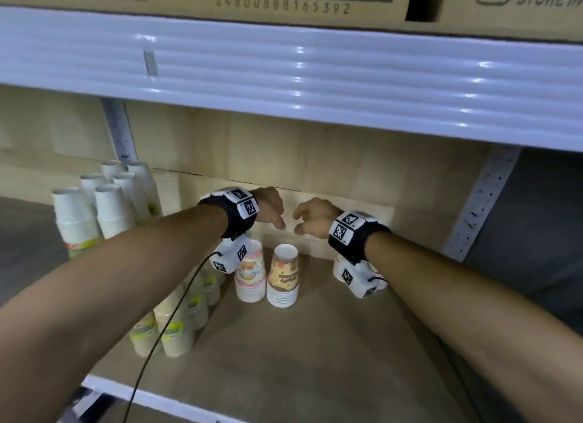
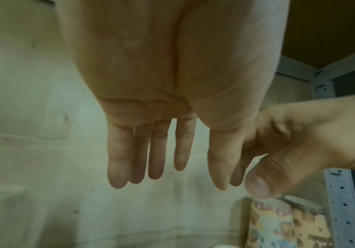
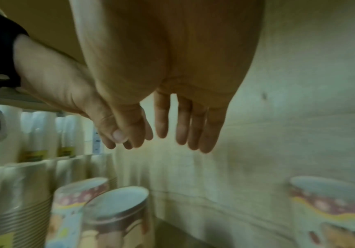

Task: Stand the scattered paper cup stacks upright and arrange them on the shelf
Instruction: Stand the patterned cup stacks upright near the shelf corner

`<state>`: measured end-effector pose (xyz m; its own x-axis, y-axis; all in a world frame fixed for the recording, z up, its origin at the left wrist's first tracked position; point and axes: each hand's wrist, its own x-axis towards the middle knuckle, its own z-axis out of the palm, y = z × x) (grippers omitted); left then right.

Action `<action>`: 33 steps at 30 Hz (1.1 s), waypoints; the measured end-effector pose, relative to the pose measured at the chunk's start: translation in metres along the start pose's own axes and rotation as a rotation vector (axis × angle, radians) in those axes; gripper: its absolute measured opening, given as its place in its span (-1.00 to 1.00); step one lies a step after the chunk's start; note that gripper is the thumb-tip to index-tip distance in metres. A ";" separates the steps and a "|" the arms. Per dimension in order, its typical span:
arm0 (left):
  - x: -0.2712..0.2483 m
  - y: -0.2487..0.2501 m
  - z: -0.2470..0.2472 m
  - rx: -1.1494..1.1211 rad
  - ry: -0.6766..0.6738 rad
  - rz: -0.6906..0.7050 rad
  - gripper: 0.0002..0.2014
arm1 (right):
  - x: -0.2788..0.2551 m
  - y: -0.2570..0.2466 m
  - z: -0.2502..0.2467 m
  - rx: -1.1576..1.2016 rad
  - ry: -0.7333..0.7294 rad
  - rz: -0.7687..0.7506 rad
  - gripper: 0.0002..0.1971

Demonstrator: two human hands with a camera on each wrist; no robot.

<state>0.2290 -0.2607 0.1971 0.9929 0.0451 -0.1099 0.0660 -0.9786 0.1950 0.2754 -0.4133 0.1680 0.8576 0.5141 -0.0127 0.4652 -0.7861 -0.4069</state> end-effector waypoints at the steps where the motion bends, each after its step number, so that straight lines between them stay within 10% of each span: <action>1: -0.004 -0.007 0.005 -0.008 -0.004 -0.008 -0.56 | 0.000 -0.005 0.006 0.003 -0.047 -0.020 -0.58; 5: -0.012 -0.031 0.025 -0.039 -0.076 -0.039 -0.83 | -0.002 -0.016 0.025 0.027 -0.155 -0.048 -0.58; 14: -0.022 -0.045 0.050 -0.006 -0.110 -0.003 -0.40 | -0.007 -0.013 0.047 0.022 -0.262 -0.043 -0.41; 33: -0.016 -0.005 0.049 -0.051 -0.021 0.087 -0.44 | -0.033 0.019 0.024 -0.018 -0.117 0.043 -0.46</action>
<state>0.2075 -0.2668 0.1499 0.9929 -0.0439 -0.1106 -0.0145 -0.9671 0.2538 0.2509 -0.4372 0.1387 0.8459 0.5154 -0.1371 0.4332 -0.8139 -0.3873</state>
